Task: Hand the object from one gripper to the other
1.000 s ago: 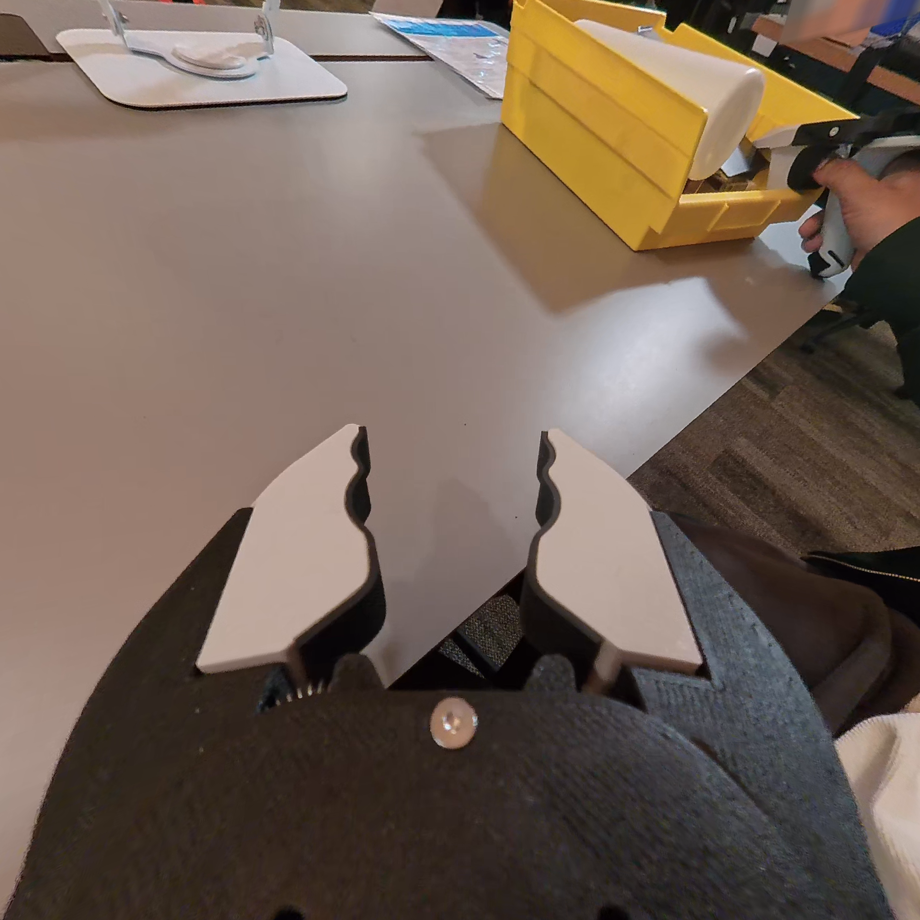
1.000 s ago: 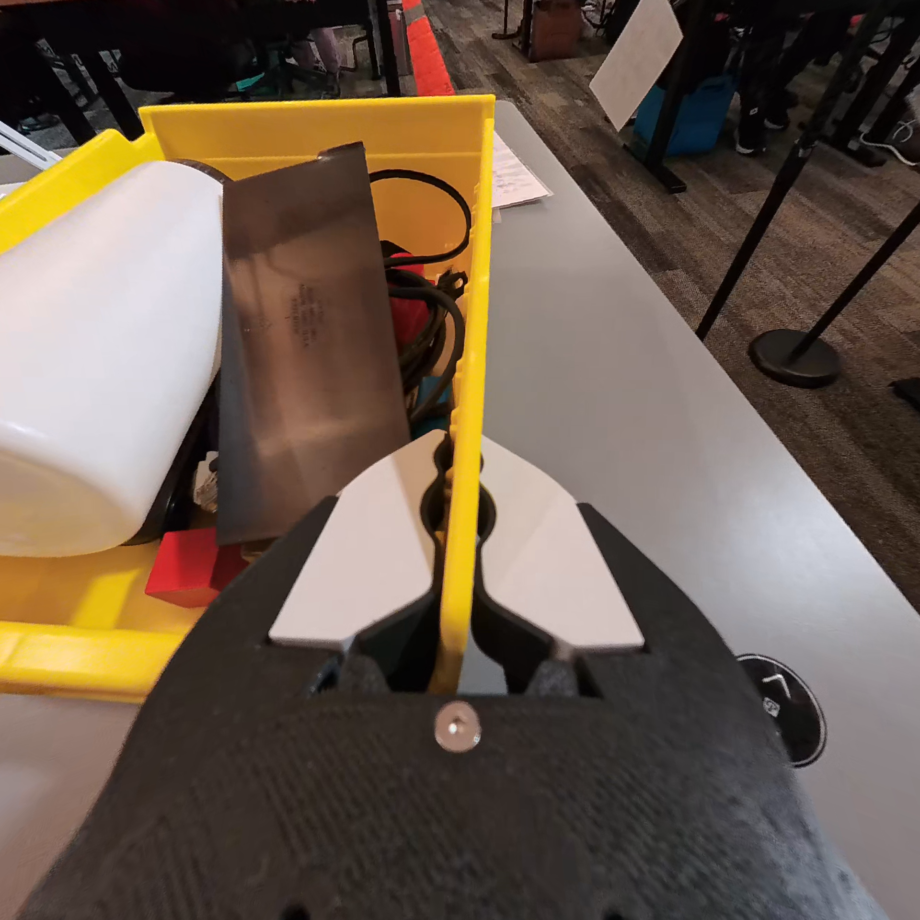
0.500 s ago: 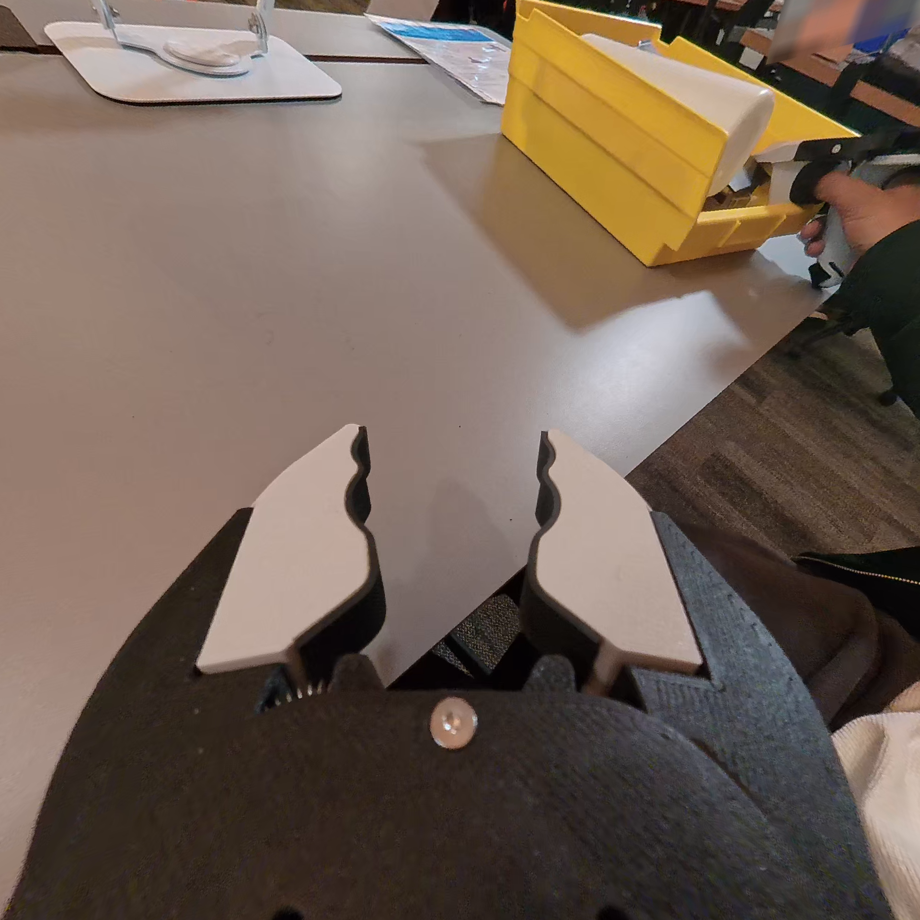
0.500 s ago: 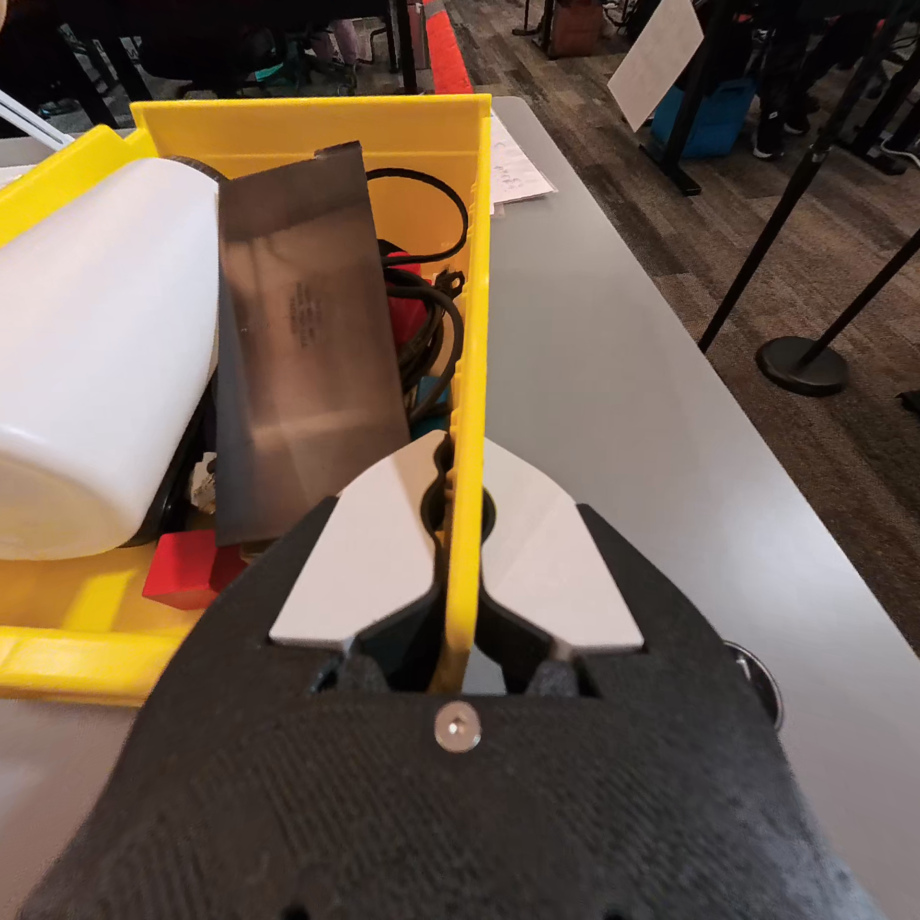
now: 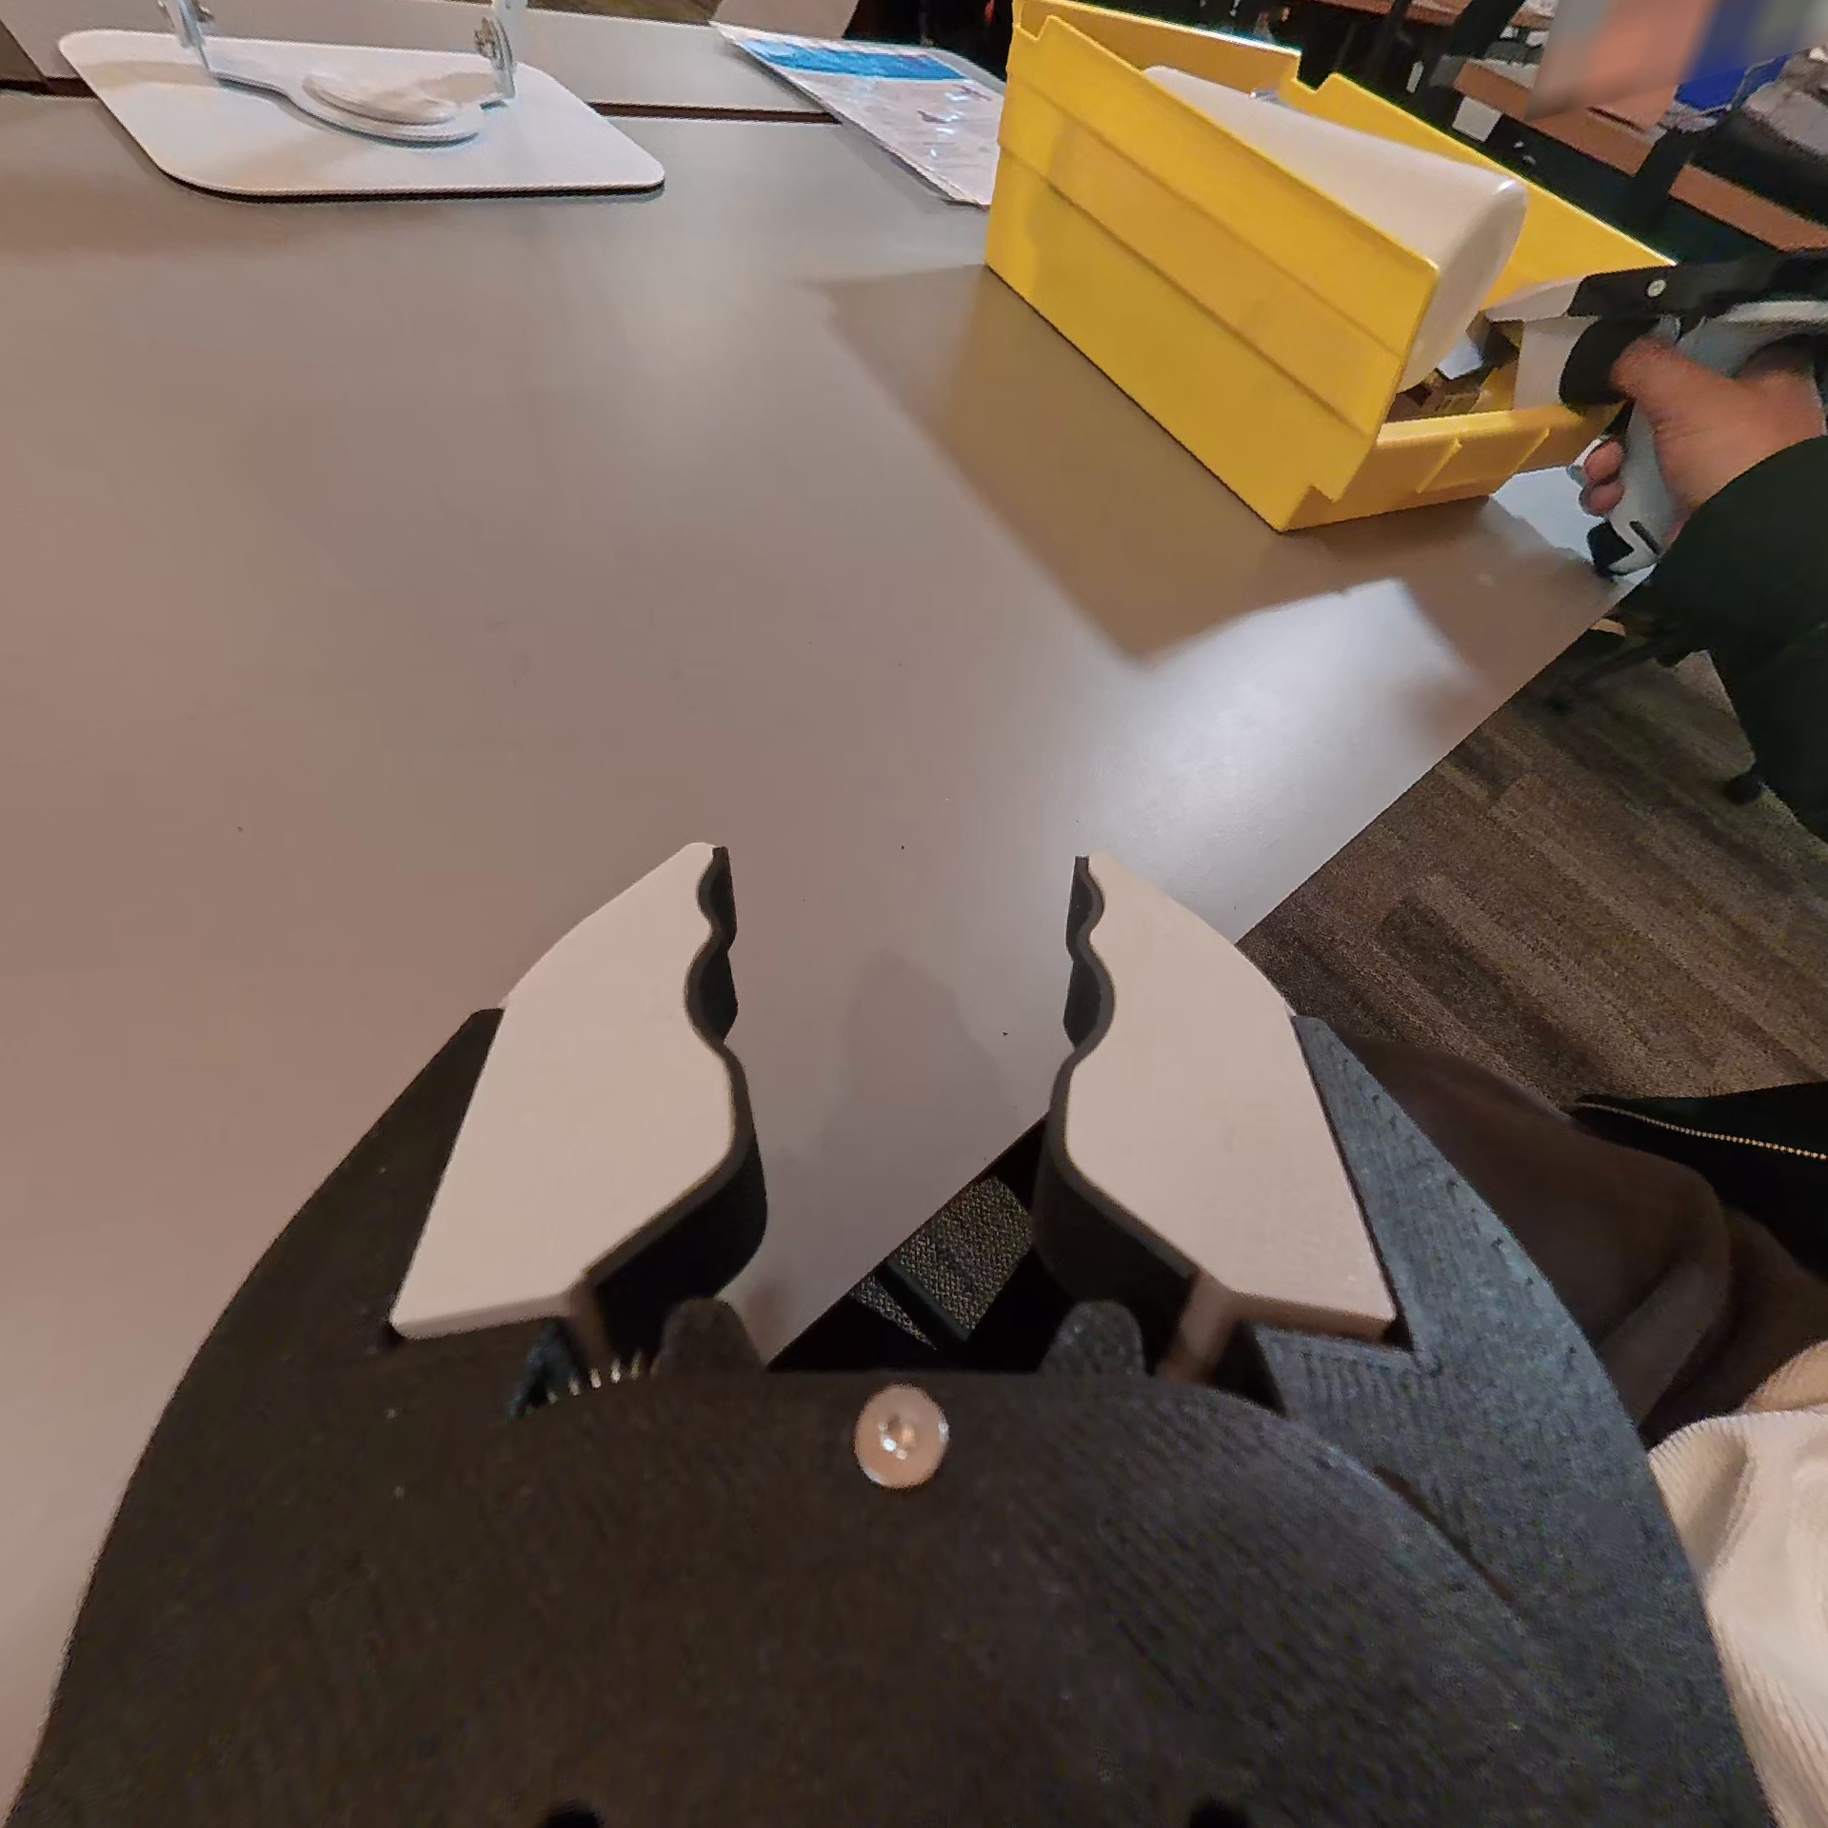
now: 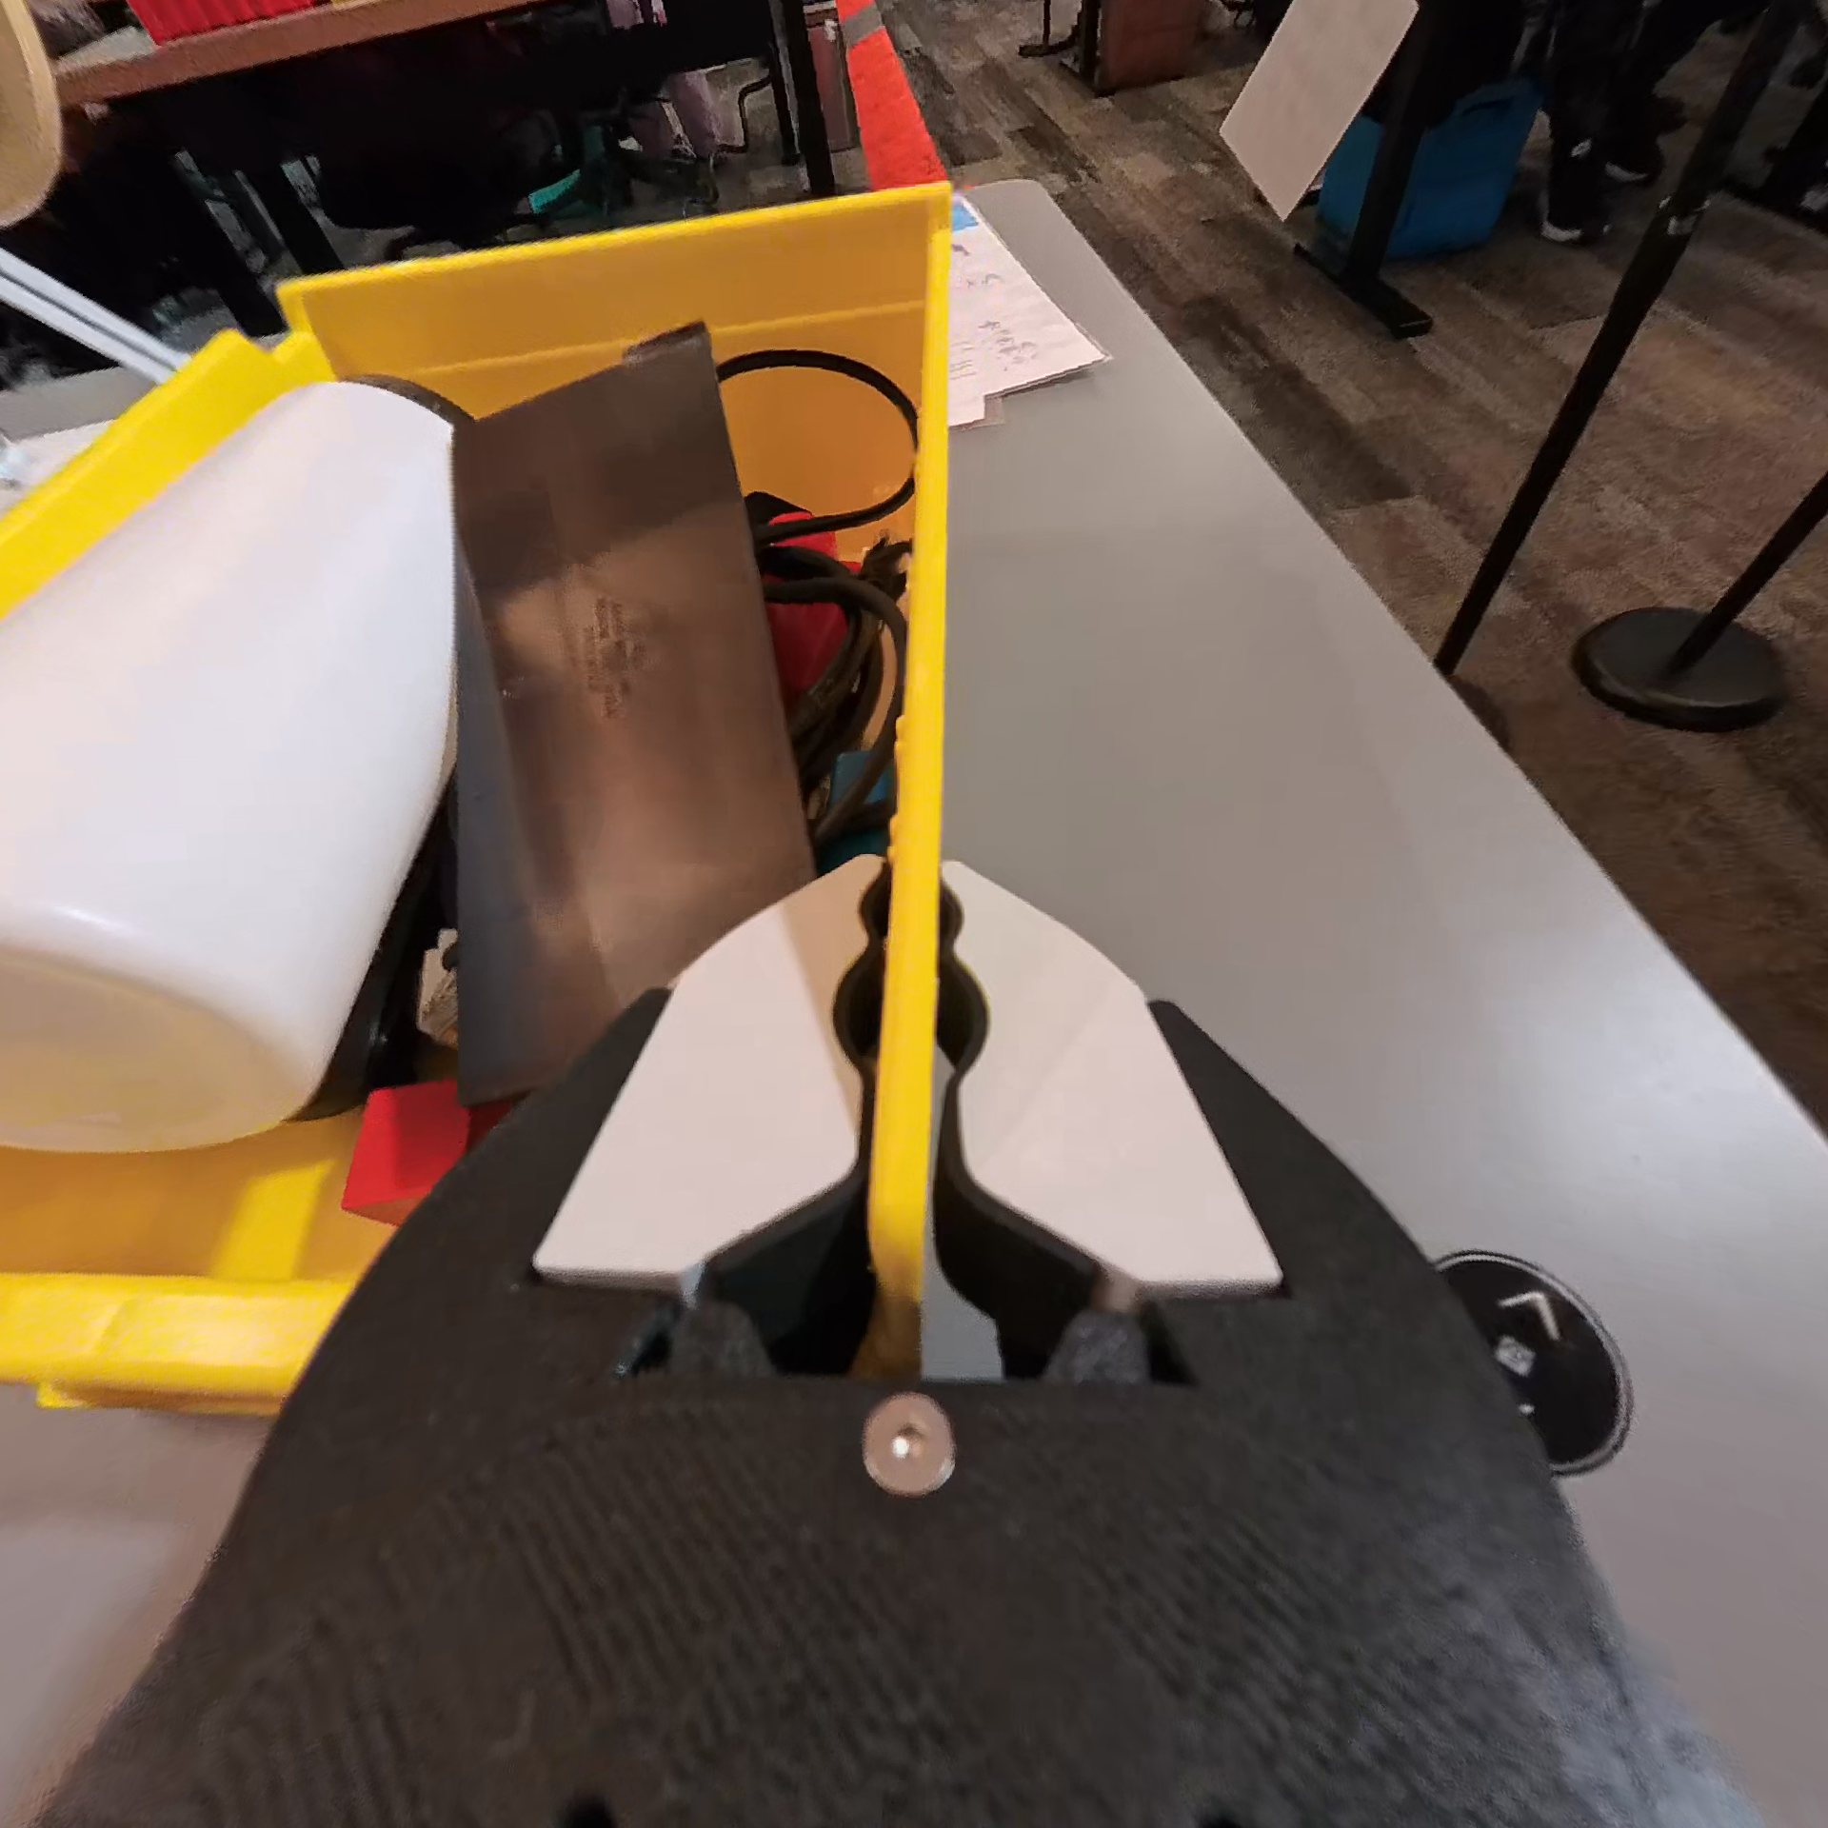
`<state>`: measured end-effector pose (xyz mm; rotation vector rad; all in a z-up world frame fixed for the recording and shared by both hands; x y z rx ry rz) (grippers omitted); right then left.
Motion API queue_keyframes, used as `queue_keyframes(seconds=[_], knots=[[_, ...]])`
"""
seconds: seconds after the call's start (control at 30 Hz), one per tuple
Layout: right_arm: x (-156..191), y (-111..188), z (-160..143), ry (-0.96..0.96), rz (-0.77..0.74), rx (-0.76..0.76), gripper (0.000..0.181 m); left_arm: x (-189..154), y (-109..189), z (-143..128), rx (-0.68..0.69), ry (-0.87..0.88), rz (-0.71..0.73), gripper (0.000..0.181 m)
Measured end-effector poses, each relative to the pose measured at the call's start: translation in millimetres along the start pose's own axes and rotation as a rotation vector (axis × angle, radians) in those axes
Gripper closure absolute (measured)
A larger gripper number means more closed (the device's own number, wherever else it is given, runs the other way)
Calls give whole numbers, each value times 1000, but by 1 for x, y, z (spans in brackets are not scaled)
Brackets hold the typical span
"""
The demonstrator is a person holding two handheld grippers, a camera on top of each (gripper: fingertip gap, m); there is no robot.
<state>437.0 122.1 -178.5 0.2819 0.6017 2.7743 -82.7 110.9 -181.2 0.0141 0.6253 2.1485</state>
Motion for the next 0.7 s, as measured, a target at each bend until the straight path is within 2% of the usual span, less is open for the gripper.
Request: queue_keyframes(seconds=[0.17, 0.33, 0.53, 0.57, 0.6, 0.7], knots=[[-4, 3, 1, -243, 118, -6, 172, 0, 0, 0, -2, 2, -2, 115], [10, 5, 2, -245, 189, 16, 172, 0, 0, 1, -6, 5, -5, 114], [44, 7, 8, -199, 290, 14, 172, 9, 4, 4, -26, -8, 47, 112], [51, 8, 8, -197, 314, 17, 171, 16, 7, 6, -41, -16, 86, 108], [58, 9, 8, -192, 336, 21, 171, 28, 13, 10, -65, -40, 174, 96], [85, 13, 6, -164, 403, 41, 171, 85, 54, 24, -119, -189, 578, 61]])
Point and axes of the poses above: each gripper's, where its closed fingertips meet, y back along the fingers, z out of its top, x = y × z across the jaws, the point moved 2 cm from there along y, back along the fingers, and after that the axes turned 2 degrees about x, right-handed, at the moved point
